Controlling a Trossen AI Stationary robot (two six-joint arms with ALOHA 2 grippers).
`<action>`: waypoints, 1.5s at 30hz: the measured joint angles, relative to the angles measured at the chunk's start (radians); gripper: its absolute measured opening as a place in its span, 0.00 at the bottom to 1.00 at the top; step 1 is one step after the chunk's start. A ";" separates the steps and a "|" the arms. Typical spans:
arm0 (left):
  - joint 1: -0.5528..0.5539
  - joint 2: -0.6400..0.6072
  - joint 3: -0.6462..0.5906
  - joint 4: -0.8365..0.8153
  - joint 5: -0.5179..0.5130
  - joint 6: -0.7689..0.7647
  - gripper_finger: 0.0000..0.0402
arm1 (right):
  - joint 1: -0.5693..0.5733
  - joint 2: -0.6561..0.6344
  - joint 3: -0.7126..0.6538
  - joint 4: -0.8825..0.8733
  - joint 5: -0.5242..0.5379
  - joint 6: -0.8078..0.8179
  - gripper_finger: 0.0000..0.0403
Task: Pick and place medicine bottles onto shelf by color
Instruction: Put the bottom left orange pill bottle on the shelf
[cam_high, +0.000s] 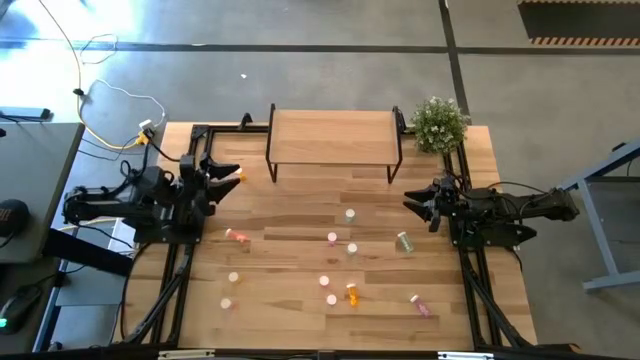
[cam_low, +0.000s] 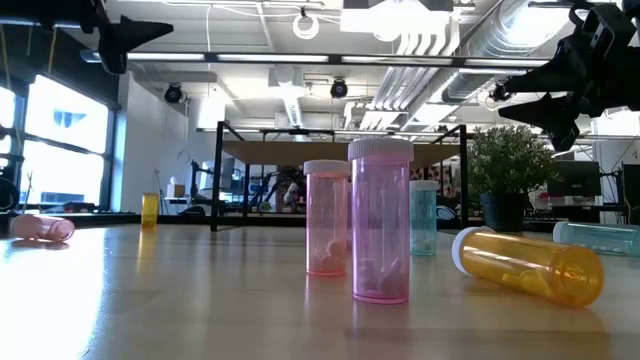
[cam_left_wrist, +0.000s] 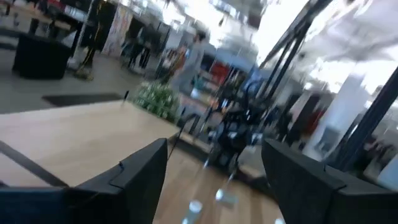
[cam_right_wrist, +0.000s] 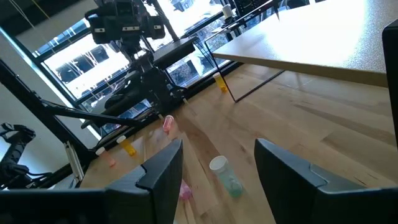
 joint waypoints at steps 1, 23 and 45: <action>0.000 0.022 0.027 -0.037 0.009 -0.010 0.62 | 0.000 0.000 0.000 0.000 0.000 0.000 0.47; -0.361 0.304 0.174 -0.476 0.396 -0.277 0.61 | 0.000 0.000 0.000 0.000 0.000 0.000 0.47; -0.655 0.425 0.377 -0.688 0.363 -0.530 0.61 | 0.000 0.000 0.000 0.000 0.000 0.000 0.47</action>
